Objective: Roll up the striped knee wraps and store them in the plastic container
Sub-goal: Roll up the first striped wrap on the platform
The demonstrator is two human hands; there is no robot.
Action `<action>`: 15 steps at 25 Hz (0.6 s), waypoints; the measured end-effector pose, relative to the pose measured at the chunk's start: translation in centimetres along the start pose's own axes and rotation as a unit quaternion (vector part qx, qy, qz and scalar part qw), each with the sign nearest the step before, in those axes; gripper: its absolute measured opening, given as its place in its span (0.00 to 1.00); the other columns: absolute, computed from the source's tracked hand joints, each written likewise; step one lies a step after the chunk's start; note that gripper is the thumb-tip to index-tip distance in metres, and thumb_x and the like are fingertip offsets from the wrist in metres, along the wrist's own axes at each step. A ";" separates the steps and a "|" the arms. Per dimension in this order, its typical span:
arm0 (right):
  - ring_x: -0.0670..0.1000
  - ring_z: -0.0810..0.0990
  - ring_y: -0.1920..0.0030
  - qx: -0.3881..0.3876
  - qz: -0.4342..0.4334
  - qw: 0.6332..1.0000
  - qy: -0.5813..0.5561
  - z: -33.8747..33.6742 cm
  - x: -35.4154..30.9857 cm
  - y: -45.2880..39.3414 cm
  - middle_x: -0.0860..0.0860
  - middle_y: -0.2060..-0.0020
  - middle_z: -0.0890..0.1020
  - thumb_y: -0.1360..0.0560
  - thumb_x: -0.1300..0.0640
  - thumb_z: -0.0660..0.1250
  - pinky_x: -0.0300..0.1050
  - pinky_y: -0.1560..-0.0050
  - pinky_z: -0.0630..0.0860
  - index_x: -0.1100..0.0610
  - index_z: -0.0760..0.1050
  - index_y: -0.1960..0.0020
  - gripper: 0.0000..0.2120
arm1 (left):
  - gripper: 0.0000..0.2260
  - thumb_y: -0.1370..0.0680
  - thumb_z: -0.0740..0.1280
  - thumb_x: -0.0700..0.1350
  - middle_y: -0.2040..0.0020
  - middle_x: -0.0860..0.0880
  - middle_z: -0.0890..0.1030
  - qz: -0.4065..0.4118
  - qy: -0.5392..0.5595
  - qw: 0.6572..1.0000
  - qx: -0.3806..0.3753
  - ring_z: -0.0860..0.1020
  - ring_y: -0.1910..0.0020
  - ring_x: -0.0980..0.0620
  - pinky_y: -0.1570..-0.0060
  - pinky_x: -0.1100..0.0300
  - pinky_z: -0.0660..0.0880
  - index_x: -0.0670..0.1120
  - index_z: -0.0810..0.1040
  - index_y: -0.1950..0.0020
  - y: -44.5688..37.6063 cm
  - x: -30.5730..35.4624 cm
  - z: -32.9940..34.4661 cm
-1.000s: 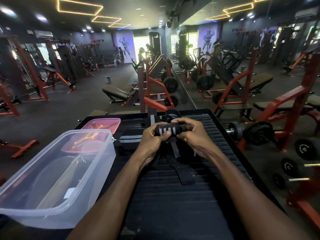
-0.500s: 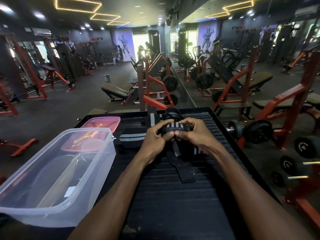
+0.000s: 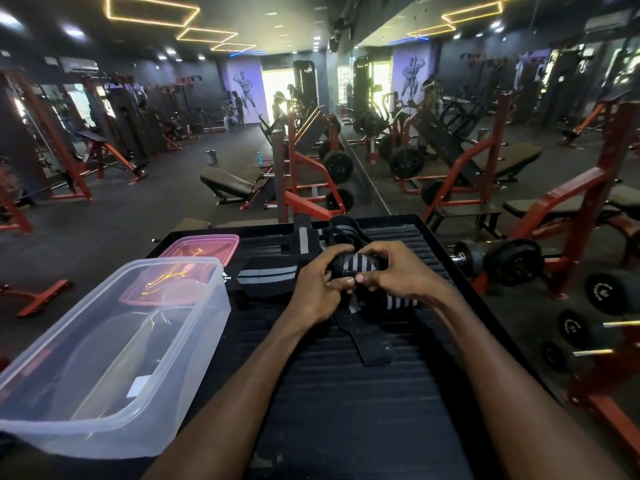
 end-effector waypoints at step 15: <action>0.51 0.81 0.52 0.145 0.111 0.983 0.023 -4.0 2.6 0.5 0.50 0.51 0.82 0.35 0.54 0.82 0.46 0.52 0.78 0.53 0.76 0.49 0.20 | 0.09 0.20 0.65 0.36 0.50 0.47 0.82 0.011 -0.160 0.986 0.034 0.75 0.65 0.65 0.62 0.74 0.72 0.43 0.81 0.43 0.1 -1.7 1.4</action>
Point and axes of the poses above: each hand's wrist, its own y-axis away from the middle knuckle, its own z-axis out of the palm, x = y × z, the point moved 4 cm from there along -y, towards the middle knuckle
